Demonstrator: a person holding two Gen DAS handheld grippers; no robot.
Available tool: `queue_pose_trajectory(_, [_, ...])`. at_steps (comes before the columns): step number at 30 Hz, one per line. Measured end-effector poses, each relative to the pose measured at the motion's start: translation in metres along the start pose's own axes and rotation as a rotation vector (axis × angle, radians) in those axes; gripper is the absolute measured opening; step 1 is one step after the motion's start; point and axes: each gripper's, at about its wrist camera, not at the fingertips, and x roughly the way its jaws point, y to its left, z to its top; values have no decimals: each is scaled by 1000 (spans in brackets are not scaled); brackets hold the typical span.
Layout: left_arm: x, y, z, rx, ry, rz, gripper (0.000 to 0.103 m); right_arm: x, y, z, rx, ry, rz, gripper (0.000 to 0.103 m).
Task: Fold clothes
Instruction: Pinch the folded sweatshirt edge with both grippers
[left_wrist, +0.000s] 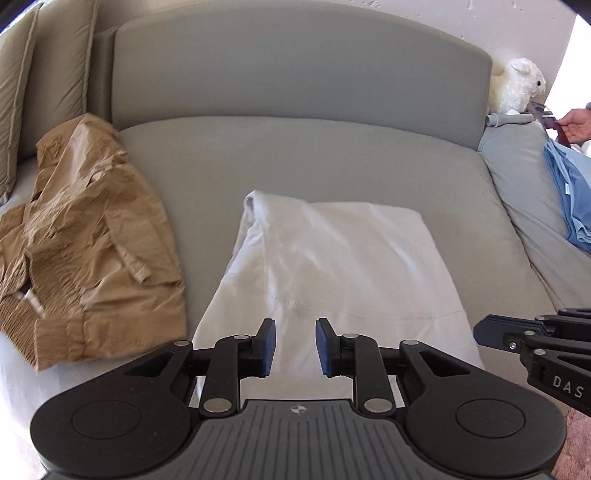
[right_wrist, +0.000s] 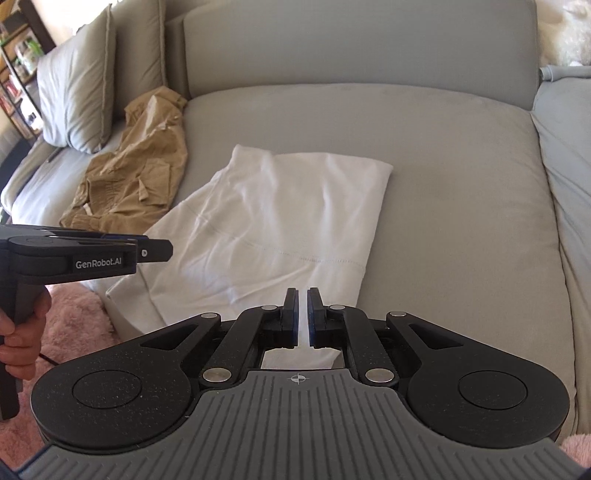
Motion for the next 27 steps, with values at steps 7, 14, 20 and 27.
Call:
queue_pose_trajectory(7, [65, -18, 30, 74, 17, -7, 9, 50, -13, 48, -52, -32, -21, 7])
queue_pose_trajectory(14, [76, 22, 12, -89, 55, 17, 10, 86, -22, 18, -162, 18, -49, 4])
queue_pose_trajectory(20, [41, 40, 1, -14, 3, 127, 8, 52, -32, 1, -198, 51, -90, 7])
queue_pose_trajectory(27, [26, 33, 18, -35, -46, 26, 8, 36, -51, 35, -74, -37, -65, 7])
